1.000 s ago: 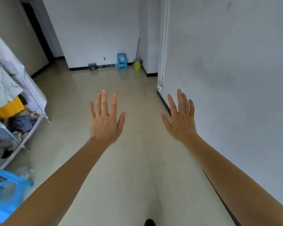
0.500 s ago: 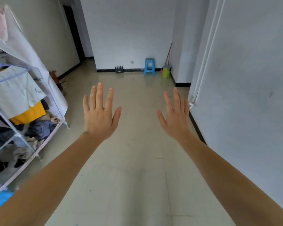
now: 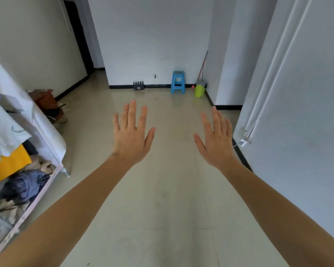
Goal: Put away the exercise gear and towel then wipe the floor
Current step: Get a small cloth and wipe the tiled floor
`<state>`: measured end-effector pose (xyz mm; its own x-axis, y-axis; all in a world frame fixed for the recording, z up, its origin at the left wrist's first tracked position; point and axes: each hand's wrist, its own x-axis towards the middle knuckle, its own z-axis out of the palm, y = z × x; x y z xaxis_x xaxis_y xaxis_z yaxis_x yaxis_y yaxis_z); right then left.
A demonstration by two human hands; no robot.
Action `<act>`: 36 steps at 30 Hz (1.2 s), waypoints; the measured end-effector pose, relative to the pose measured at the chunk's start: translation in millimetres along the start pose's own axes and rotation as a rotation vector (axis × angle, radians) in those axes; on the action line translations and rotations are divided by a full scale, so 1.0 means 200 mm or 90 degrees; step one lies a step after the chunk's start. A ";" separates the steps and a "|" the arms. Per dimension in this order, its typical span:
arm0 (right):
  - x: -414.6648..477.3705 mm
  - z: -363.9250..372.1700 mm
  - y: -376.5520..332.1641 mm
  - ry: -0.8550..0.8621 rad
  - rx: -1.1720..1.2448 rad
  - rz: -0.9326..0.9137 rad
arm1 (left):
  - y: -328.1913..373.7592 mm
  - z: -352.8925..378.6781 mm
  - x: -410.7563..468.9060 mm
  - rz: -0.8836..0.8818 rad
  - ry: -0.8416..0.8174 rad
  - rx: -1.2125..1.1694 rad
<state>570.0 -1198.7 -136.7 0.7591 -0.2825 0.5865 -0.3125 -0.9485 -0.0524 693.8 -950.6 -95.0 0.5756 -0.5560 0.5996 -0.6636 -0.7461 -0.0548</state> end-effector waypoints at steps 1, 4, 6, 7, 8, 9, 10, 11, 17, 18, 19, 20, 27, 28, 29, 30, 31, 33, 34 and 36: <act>0.10 0.07 0.04 0.000 -0.003 0.002 | -0.02 0.10 0.12 0.012 -0.003 -0.004; 0.41 0.35 0.17 0.001 -0.008 0.016 | -0.06 0.42 0.48 0.045 -0.006 -0.009; 0.62 0.57 0.27 0.005 -0.007 0.040 | -0.08 0.67 0.72 0.061 -0.002 -0.014; 0.72 0.69 0.33 0.003 -0.010 0.049 | -0.10 0.80 0.84 0.064 -0.003 -0.014; 0.83 0.81 0.39 0.001 -0.014 0.056 | -0.11 0.93 0.98 0.063 -0.005 -0.011; 0.96 0.92 0.45 -0.003 -0.017 0.062 | -0.12 1.05 1.12 0.058 -0.010 -0.009; 1.09 1.03 0.51 -0.014 -0.017 0.067 | -0.13 1.17 1.26 0.047 -0.018 -0.011; 1.24 1.13 0.57 -0.025 -0.017 0.069 | -0.15 1.27 1.41 0.038 -0.028 -0.015; 2.16 1.61 0.76 -0.024 -0.003 0.063 | -0.35 1.73 2.23 0.033 -0.013 -0.002; 2.31 1.68 0.77 -0.025 0.005 0.066 | -0.40 1.79 2.35 0.030 -0.004 -0.004; 2.45 1.76 0.78 -0.027 0.009 0.062 | -0.45 1.87 2.46 0.028 0.004 -0.005; 2.58 1.84 0.78 -0.026 0.010 0.052 | -0.51 1.96 2.57 0.025 0.008 -0.005; 3.46 2.65 0.91 -0.019 -0.009 0.011 | -0.87 2.77 3.31 0.014 0.033 0.000; 3.60 2.77 0.93 -0.029 -0.011 0.012 | -0.93 2.89 3.44 0.009 0.032 -0.002; 3.74 2.88 0.96 -0.039 -0.011 0.017 | -0.98 3.00 3.57 0.007 0.026 -0.007; 3.88 2.97 0.99 -0.045 -0.014 0.024 | -1.03 3.10 3.71 0.009 0.018 -0.011; 4.02 3.05 1.02 -0.048 -0.021 0.028 | -1.08 3.20 3.86 0.013 0.013 -0.013; 4.29 3.20 1.11 -0.047 -0.027 0.034 | -1.14 3.40 4.16 0.032 0.004 -0.019; 4.42 3.26 1.16 -0.046 -0.028 0.042 | -1.16 3.50 4.32 0.039 -0.003 -0.020; 4.65 3.38 1.27 -0.033 -0.021 0.067 | -1.18 3.70 4.61 0.045 -0.020 -0.029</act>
<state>1582.6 -1799.7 -151.7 0.7489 -0.3884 0.5369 -0.4105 -0.9080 -0.0843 1733.5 -1558.3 -120.3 0.5410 -0.6177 0.5708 -0.7232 -0.6881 -0.0592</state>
